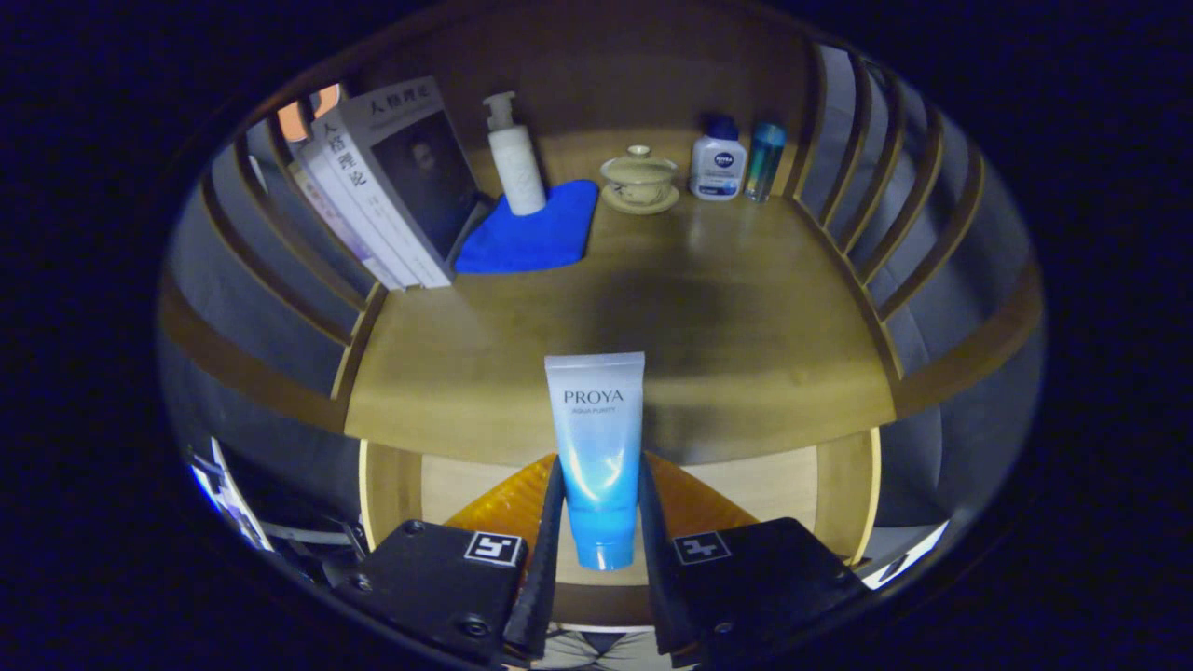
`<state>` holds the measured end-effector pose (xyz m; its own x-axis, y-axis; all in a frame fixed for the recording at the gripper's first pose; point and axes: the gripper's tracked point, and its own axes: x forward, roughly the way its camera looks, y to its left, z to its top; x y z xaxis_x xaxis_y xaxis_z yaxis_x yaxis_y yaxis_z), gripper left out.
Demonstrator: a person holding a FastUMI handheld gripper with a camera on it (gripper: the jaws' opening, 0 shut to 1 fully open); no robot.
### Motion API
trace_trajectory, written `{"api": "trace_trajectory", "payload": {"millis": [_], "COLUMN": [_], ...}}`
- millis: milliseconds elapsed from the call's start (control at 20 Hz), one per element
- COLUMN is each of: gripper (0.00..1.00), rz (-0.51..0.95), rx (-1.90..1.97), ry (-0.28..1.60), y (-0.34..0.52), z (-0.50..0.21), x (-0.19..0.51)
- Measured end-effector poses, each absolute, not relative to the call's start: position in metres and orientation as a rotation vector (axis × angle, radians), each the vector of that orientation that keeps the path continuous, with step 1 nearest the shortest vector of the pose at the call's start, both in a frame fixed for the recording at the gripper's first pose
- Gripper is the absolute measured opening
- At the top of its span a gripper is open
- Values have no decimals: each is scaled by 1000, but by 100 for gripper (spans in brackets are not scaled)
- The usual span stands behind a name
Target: Pull open the drawer, take out the items inside it, and place them on the countertop above the cabinet.
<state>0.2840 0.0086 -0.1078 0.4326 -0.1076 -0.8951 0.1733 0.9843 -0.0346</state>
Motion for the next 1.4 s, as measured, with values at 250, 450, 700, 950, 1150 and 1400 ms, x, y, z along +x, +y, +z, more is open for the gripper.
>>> {"api": "trace_trajectory", "payload": {"millis": [250, 450, 700, 950, 1150, 1400], "gripper": [45, 45, 51, 53, 60, 75], "rz": [-222, -237, -237, -230, -151, -61], "rx": [37, 34, 37, 13, 11, -7], "ry": [1076, 1055, 1040, 980, 946, 824], "y": [3, 3, 3, 4, 24, 50], "z": [-118, -134, -141, -129, -117, -93], "x": [323, 345, 352, 334, 295, 240]}}
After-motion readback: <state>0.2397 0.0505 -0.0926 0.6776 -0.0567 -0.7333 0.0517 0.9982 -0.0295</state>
